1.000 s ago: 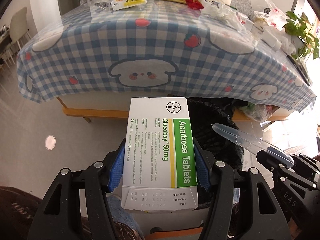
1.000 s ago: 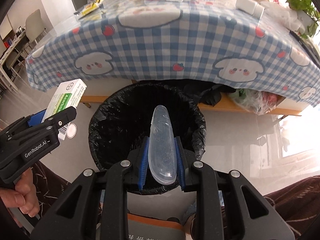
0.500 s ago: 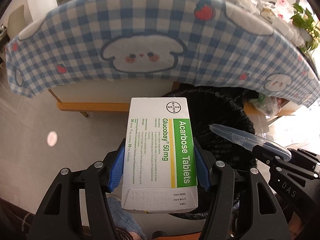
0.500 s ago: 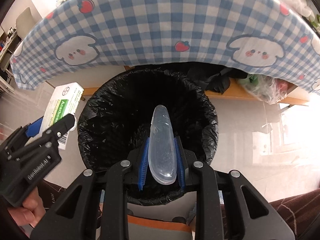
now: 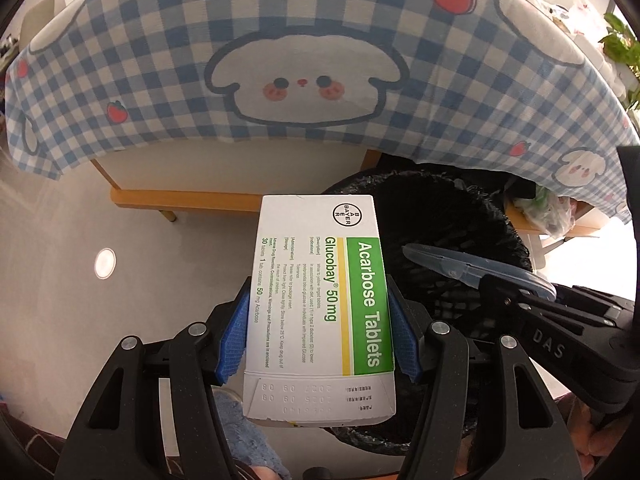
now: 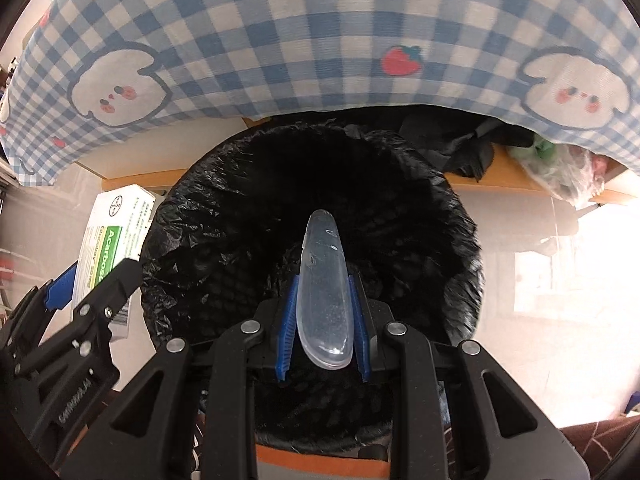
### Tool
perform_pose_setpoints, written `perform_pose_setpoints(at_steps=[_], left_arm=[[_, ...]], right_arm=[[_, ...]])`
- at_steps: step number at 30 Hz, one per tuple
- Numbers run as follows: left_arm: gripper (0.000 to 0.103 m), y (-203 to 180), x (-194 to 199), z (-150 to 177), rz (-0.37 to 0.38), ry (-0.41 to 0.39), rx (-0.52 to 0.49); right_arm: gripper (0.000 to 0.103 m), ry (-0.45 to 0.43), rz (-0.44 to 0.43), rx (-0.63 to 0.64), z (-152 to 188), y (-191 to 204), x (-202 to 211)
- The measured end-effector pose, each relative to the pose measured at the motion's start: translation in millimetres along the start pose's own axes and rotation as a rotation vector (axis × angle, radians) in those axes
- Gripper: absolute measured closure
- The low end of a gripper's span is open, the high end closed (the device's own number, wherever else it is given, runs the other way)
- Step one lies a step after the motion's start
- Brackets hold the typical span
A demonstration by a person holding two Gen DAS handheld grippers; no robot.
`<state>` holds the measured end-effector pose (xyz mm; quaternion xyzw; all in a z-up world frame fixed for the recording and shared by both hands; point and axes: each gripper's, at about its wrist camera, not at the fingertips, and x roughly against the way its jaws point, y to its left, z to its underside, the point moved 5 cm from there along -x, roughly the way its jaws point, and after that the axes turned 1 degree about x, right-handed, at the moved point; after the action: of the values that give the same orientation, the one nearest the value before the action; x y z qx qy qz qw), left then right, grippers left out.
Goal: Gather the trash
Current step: 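Open the right tool to drop the tube while the left tool drops the box into the bin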
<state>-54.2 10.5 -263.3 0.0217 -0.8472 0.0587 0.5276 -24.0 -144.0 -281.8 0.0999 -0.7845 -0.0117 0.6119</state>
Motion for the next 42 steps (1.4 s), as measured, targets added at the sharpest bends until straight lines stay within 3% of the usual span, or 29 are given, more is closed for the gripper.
perform_pose_setpoints(at_steps=[4, 6, 17, 31, 42], left_arm=[[0.044, 0, -2, 0, -0.003, 0.001, 0.001], [0.044, 0, -3, -1, -0.002, -0.001, 0.003], [0.044, -28, -4, -11, 0.037, -0.018, -0.007], [0.044, -67, -14, -9, 0.046, -0.005, -0.078], [0.044, -107, -26, -3, 0.063, 0.010, -0.166]], right_arm=[[0.072, -0.015, 0.004, 0.007, -2, 3, 0], [0.051, -0.027, 0.010, 0.009, -2, 3, 3], [0.010, -0.125, 0.071, -0.062, -2, -39, 31], [0.009, -0.216, 0.182, -0.134, 7, -98, 59], [0.009, -0.226, 0.228, -0.141, 14, -119, 60]])
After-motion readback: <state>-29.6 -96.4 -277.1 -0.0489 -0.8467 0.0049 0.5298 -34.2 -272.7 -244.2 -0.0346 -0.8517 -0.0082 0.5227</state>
